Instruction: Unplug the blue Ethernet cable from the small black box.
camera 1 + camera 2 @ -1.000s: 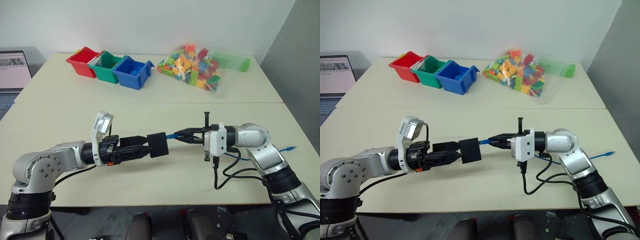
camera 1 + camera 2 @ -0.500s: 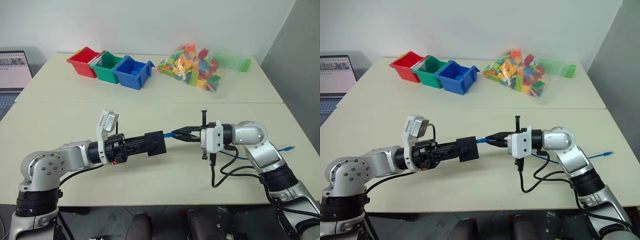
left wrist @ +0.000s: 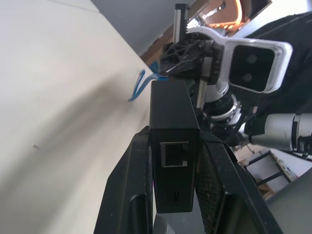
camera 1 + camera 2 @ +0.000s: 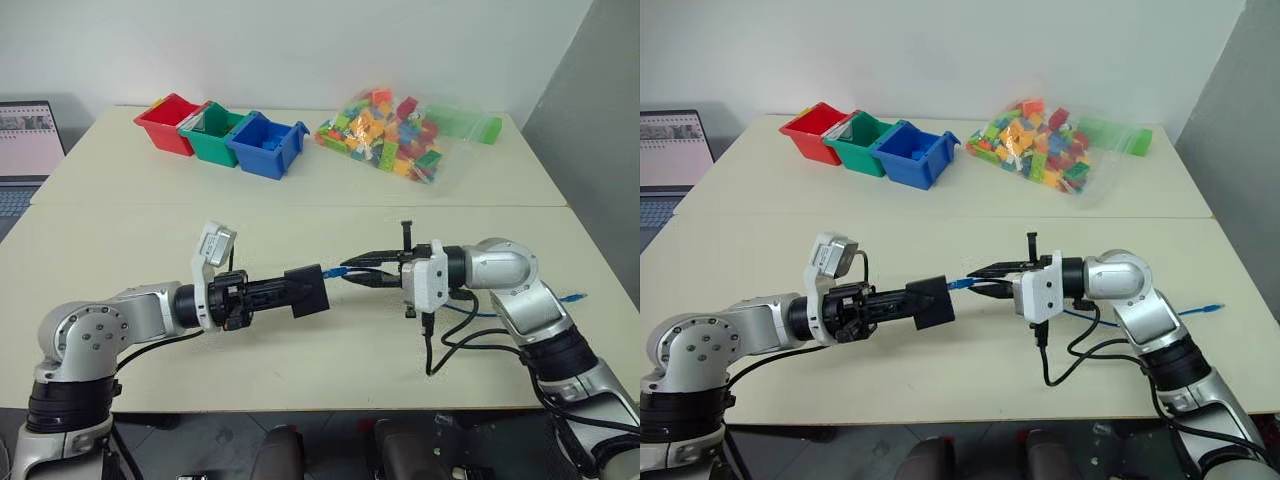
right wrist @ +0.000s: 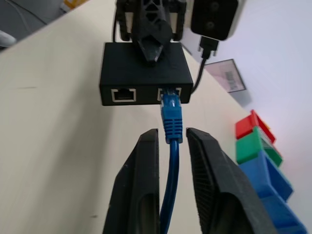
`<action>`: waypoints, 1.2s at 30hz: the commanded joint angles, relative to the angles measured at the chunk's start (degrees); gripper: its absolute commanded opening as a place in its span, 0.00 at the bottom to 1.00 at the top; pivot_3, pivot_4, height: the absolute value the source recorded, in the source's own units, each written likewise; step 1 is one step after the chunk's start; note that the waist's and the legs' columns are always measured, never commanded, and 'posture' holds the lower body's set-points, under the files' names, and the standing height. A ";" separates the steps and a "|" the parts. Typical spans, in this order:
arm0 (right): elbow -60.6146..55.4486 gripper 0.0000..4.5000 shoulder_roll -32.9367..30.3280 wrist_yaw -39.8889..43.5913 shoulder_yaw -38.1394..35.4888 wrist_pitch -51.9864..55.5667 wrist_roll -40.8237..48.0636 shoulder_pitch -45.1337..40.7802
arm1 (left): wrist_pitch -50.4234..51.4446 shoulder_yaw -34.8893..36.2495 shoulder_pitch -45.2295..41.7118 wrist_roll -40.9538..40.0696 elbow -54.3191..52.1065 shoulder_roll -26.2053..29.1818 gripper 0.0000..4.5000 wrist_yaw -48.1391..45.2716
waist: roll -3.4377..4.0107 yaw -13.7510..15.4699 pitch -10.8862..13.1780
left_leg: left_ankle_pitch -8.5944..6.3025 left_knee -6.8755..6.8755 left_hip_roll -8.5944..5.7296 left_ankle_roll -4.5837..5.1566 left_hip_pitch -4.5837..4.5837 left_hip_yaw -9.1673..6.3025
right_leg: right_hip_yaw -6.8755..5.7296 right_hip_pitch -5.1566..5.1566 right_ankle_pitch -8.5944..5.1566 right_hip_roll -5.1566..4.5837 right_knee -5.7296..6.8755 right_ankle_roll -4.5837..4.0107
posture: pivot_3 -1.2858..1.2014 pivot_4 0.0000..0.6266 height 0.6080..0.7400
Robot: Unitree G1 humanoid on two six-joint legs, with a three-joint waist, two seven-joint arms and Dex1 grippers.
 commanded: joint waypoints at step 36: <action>-9.00 0.78 11.26 -20.21 -9.05 74.15 47.54 2.38 | -13.79 -4.89 1.37 12.31 0.21 5.74 0.18 -20.91 | 0.01 -0.27 0.00 | -0.01 -0.08 0.03 0.03 -0.09 0.03 | 0.01 -0.19 -0.23 0.06 0.01 0.23 | 0.52 0.24 1.00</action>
